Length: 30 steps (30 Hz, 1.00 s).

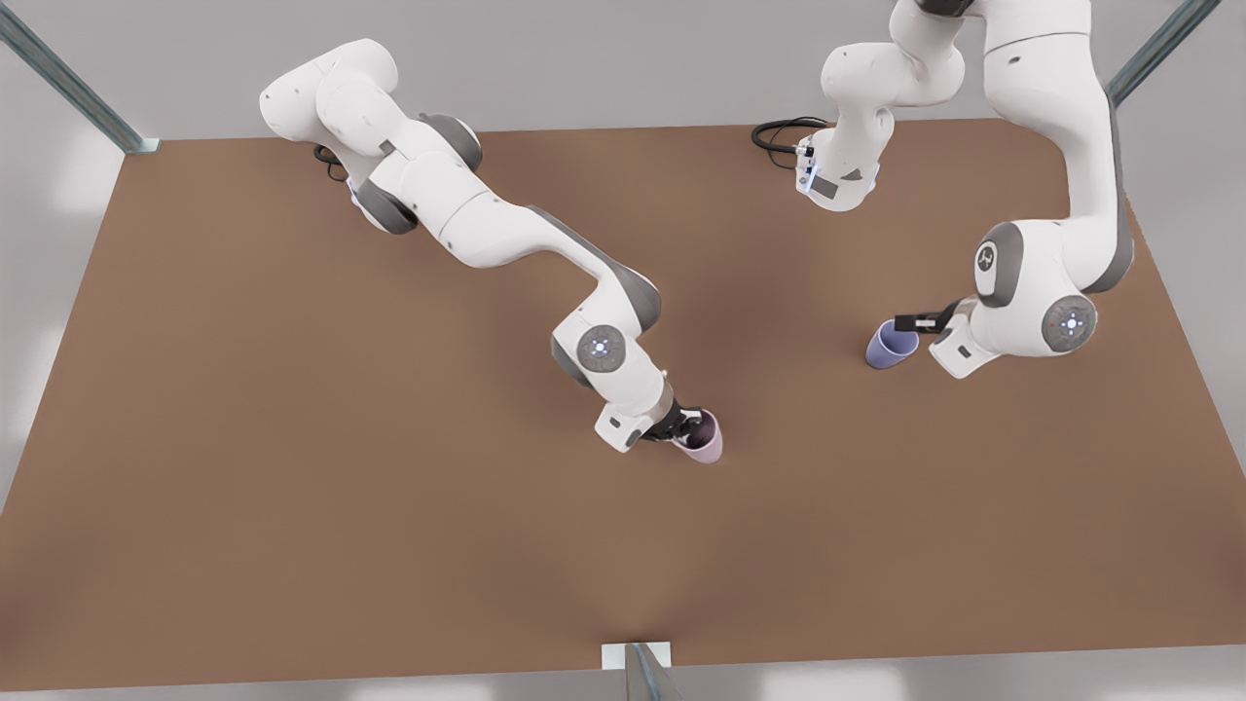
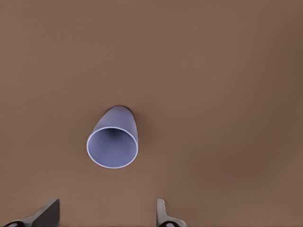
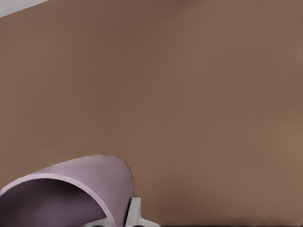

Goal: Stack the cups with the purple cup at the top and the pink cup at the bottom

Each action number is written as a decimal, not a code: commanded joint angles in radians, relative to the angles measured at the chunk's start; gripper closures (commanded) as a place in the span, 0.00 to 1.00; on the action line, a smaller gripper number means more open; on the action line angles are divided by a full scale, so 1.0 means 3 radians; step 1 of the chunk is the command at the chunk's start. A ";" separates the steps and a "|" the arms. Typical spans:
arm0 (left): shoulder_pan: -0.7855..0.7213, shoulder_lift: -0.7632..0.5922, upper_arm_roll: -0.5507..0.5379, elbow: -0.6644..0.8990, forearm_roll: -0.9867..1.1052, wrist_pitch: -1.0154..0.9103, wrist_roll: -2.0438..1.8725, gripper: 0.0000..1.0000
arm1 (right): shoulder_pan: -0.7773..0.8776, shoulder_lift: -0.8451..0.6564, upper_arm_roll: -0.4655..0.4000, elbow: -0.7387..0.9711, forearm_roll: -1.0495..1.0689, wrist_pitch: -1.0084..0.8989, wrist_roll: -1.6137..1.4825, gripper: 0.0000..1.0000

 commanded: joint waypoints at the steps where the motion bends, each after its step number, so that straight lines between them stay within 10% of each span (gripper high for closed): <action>1: 0.0018 0.0014 0.0073 -0.0116 0.0079 0.0689 0.0237 0.00 | 0.0011 -0.0007 -0.0006 -0.0005 -0.0117 -0.0403 0.0460 0.79; 10: 0.0018 0.0050 0.0211 -0.0760 0.0079 0.1471 0.0268 0.00 | 0.0098 0.0080 -0.0006 -0.0118 -0.0189 -0.0602 0.0429 0.79; 11: 0.0018 0.0060 0.0211 -0.0821 0.0079 0.1543 0.0268 0.00 | 0.0134 0.0085 -0.0006 -0.0118 -0.0189 -0.0607 0.0429 0.74; 12: 0.0018 0.0060 0.0211 -0.0873 0.0079 0.1620 0.0263 0.00 | 0.0144 0.0090 -0.0012 -0.0118 -0.0194 -0.0607 0.0429 0.07; 22: 0.0024 0.0213 0.0277 -0.0934 0.0054 0.1686 0.0406 0.00 | 0.0149 -0.0032 0.0004 -0.0108 -0.0194 -0.0791 0.0444 0.00; 25: 0.0018 0.0280 0.0262 -0.0944 0.0008 0.1681 0.0370 0.59 | 0.0078 -0.0385 -0.0022 -0.0118 -0.0209 -0.0842 0.0465 0.00; 30: 0.0018 0.0300 0.0236 -0.0944 0.0013 0.1635 0.0375 0.72 | -0.1389 -0.2195 -0.0109 -0.1448 -0.0229 -0.1930 -0.0878 0.00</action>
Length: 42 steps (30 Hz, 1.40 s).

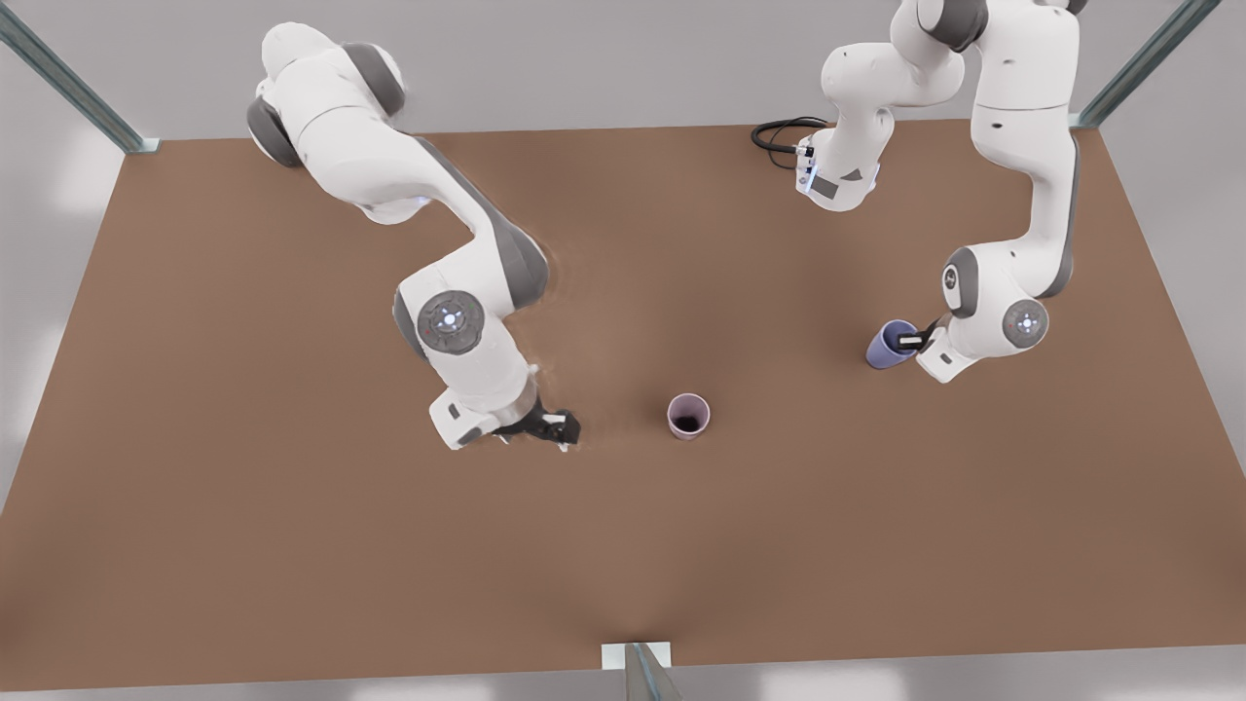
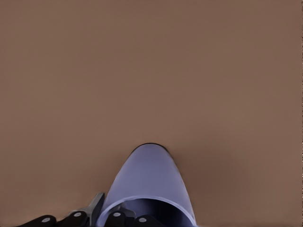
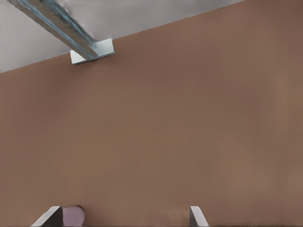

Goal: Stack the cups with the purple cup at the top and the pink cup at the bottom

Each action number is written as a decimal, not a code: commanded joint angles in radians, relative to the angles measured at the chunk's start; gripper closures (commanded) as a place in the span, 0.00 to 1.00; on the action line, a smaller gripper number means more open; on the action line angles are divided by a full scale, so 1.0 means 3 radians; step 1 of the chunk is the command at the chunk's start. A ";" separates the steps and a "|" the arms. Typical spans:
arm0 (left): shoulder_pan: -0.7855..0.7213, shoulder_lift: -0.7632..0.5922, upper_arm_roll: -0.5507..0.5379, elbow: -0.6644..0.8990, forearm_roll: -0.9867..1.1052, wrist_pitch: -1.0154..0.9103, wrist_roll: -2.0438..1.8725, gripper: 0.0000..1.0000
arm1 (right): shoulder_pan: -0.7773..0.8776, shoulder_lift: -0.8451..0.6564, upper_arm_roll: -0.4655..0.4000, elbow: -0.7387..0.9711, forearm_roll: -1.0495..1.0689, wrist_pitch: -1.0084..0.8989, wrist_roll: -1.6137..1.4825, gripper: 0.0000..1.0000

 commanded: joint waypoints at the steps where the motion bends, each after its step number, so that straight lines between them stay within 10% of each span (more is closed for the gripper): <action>1: 0.0001 -0.0004 -0.0004 0.0001 -0.0038 -0.0012 0.0130 0.78 | -0.0522 -0.0462 0.0000 -0.0235 0.0010 -0.0977 -0.1489 0.00; 7: -0.0020 -0.0014 -0.0091 0.0527 -0.0043 -0.0676 0.0068 0.79 | -0.1377 -0.1480 -0.0005 -0.1575 0.0061 -0.0466 -0.2302 0.00; 18: -0.0342 0.0287 -0.1257 0.2000 -0.0017 -0.1627 -0.2324 0.79 | -0.1341 -0.1219 0.0026 -0.1155 0.0061 -0.0476 -0.3892 0.00; 27: -0.0710 0.1203 -0.1257 0.3391 -0.0053 -0.1515 -0.3511 0.79 | -0.1341 -0.1219 0.0046 -0.1150 0.0066 -0.0481 -0.3846 0.00; 42: -0.0904 0.1310 -0.1262 0.3304 -0.0094 -0.1310 -0.3578 0.79 | -0.1315 -0.1209 0.0057 -0.1119 0.0072 -0.0599 -0.2537 0.00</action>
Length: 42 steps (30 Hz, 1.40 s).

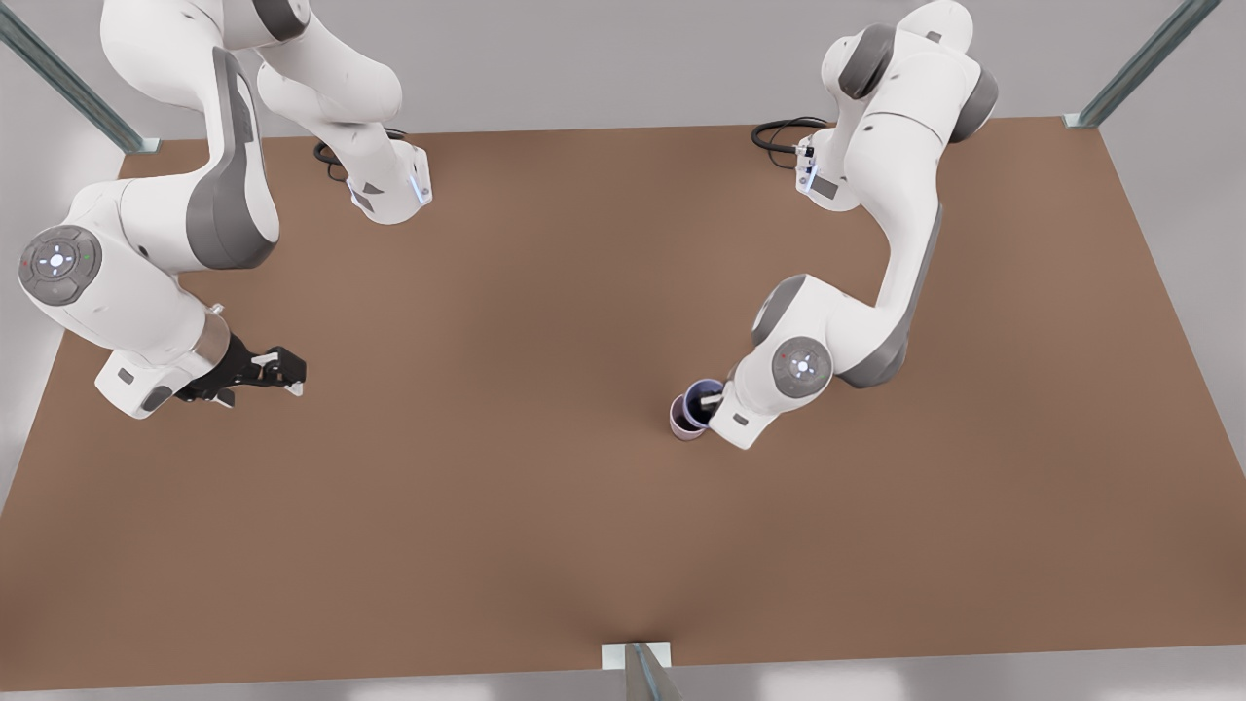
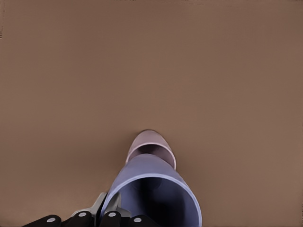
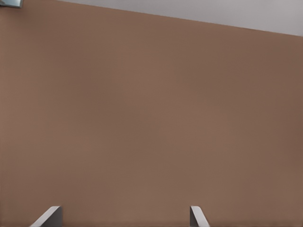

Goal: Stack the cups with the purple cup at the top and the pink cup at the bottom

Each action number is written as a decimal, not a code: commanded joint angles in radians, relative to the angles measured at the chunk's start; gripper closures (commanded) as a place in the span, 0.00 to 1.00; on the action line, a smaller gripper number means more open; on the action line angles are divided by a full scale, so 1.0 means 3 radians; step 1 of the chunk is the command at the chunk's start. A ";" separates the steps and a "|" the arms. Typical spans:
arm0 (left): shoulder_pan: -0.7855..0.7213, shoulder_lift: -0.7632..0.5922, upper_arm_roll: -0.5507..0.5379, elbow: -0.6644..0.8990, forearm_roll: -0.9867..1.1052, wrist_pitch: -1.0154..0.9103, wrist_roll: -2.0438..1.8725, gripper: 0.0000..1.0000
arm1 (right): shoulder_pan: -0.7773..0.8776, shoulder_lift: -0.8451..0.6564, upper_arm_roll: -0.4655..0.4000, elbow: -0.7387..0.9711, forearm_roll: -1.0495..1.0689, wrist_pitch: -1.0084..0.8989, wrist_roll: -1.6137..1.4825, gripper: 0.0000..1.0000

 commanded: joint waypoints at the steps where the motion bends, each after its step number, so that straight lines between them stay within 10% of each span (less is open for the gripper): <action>1: 0.0001 0.0004 -0.0001 -0.0020 -0.0018 0.0119 -0.0844 0.79 | 0.0000 -0.0002 0.0001 0.0002 0.0003 -0.0007 0.0095 0.00; 30: 0.0007 0.0178 -0.0001 -0.0061 -0.0100 0.0206 -0.0839 0.79 | 0.0000 -0.0002 0.0001 -0.0003 0.0003 0.0019 0.0095 0.00; 31: 0.0002 0.0198 -0.0006 -0.0061 -0.0100 0.0206 -0.0829 0.26 | 0.0000 -0.0002 0.0001 0.0002 0.0003 0.0018 0.0095 0.00; 32: 0.0001 0.0203 -0.0001 -0.0061 -0.0095 0.0206 -0.0829 0.00 | 0.0000 -0.0002 -0.0004 0.0002 0.0003 0.0024 0.0100 0.00; 42: 0.0002 0.0213 -0.0001 -0.0066 -0.0064 0.0195 -0.0829 0.00 | -0.0005 0.0003 0.0001 -0.0003 0.0003 0.0024 0.0095 0.00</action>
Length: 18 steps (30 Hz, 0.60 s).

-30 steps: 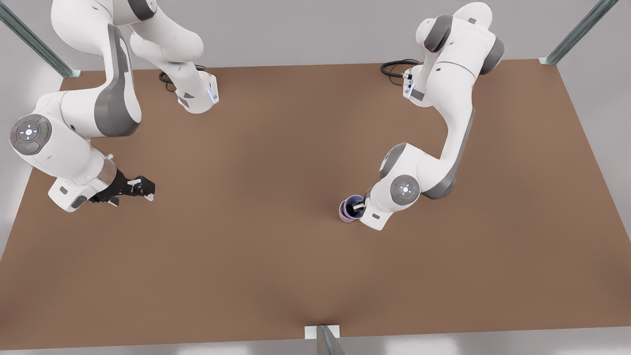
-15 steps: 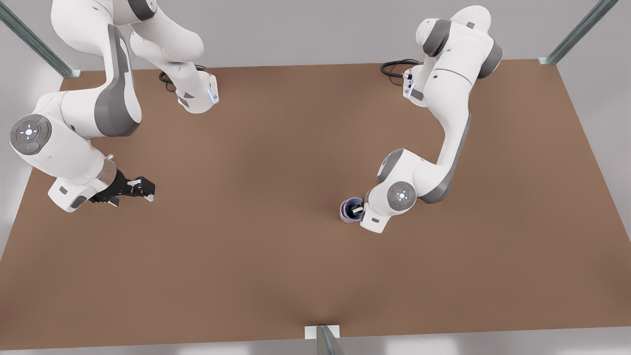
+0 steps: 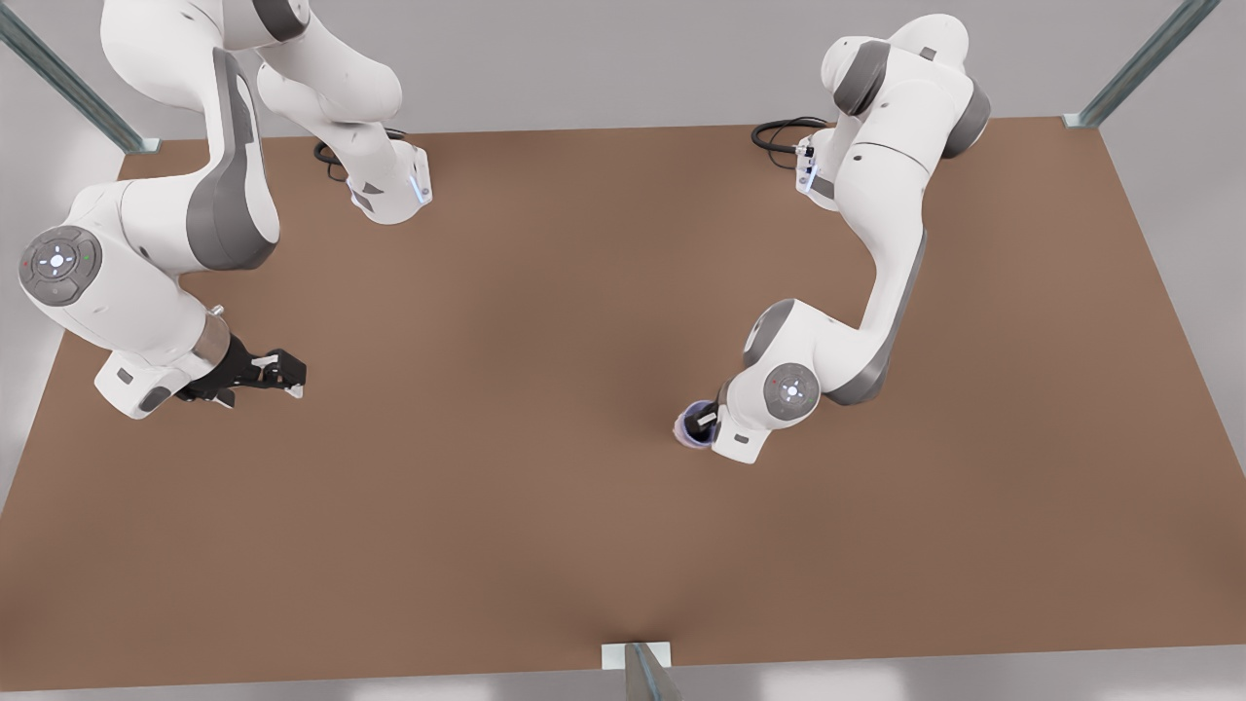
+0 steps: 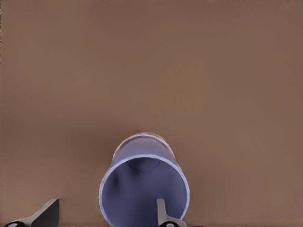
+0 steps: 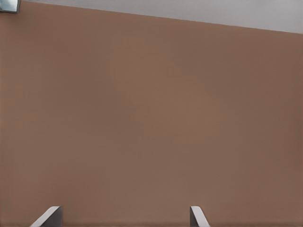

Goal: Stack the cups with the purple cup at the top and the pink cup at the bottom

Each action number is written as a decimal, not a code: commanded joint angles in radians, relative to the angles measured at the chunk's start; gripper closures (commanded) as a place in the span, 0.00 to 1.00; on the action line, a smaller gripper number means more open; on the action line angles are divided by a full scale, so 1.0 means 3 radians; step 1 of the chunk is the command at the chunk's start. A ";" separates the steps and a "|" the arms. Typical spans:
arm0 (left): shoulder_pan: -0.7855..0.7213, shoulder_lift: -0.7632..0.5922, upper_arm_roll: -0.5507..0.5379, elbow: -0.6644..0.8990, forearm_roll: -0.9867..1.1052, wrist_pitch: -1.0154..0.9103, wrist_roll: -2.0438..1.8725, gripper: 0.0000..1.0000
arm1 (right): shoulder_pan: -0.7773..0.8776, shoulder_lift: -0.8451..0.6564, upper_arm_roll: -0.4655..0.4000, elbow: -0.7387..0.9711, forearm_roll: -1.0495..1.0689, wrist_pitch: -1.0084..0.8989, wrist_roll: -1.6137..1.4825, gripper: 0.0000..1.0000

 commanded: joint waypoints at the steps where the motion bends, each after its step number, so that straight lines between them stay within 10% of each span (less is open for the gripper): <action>1: 0.0004 -0.0006 -0.0001 0.0001 0.0019 -0.0021 -0.0081 0.00 | 0.0001 -0.0002 0.0001 -0.0002 0.0002 0.0000 0.0007 0.00; 18: 0.0004 -0.0093 -0.0001 0.0006 0.0014 -0.0082 -0.0086 0.00 | -0.0004 -0.0002 0.0001 0.0003 0.0007 0.0000 0.0007 0.00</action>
